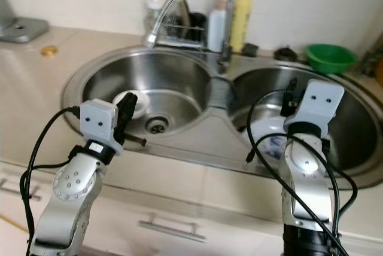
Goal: Kitchen organization
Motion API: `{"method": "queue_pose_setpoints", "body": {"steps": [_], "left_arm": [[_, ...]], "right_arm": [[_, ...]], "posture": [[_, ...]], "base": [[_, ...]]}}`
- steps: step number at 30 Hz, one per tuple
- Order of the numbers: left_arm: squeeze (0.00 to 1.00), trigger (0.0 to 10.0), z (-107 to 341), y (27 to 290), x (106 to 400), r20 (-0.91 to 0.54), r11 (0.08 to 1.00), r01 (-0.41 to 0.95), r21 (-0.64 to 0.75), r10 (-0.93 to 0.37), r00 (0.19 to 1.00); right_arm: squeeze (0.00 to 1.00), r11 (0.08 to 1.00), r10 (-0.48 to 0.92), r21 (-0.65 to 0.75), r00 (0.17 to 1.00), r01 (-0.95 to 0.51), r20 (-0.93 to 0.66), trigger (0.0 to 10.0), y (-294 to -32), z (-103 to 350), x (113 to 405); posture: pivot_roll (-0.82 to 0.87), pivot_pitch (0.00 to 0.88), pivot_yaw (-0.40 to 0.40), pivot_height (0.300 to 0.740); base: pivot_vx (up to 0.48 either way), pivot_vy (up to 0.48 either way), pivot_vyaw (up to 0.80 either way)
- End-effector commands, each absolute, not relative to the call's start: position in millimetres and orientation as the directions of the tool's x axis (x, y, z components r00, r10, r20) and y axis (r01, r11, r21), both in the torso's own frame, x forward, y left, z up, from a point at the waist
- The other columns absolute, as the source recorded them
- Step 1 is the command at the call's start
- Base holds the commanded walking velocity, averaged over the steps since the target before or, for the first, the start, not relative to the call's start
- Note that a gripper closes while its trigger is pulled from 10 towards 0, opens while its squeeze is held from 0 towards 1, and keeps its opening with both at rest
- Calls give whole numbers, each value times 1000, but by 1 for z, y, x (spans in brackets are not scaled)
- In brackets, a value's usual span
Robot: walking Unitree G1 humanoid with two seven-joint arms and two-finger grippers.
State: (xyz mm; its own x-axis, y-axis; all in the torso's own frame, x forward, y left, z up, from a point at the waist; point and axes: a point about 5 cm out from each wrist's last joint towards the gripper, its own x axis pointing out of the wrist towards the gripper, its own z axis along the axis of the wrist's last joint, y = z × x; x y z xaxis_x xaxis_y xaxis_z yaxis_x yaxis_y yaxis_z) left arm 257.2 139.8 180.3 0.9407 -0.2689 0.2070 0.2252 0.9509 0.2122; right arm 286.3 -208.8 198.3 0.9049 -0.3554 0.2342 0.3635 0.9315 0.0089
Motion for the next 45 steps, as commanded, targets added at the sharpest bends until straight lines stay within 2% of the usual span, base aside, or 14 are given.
{"method": "queue_pose_setpoints", "body": {"steps": [1,14,32,45], "left_arm": [[0,10000,180,141,259,207,952,220,214,-264,942],[0,10000,180,142,259,221,952,219,215,-266,938],[0,10000,183,140,260,252,950,222,220,-275,928],[0,10000,181,138,261,247,956,236,174,-274,930]], "right_arm": [[0,934,-348,2,906,358,242,10000,-205,200,285],[0,929,-359,6,899,370,252,10000,-201,199,284],[0,918,-380,-7,883,397,276,10000,-203,202,283],[0,912,-394,-4,878,411,272,10000,-206,200,282]], "posture": [[169,0,-47,740],[174,0,-45,740],[169,0,-46,740],[165,0,-44,740]], "base": [[0,480,0],[0,455,0],[0,0,0],[-76,0,0]]}}
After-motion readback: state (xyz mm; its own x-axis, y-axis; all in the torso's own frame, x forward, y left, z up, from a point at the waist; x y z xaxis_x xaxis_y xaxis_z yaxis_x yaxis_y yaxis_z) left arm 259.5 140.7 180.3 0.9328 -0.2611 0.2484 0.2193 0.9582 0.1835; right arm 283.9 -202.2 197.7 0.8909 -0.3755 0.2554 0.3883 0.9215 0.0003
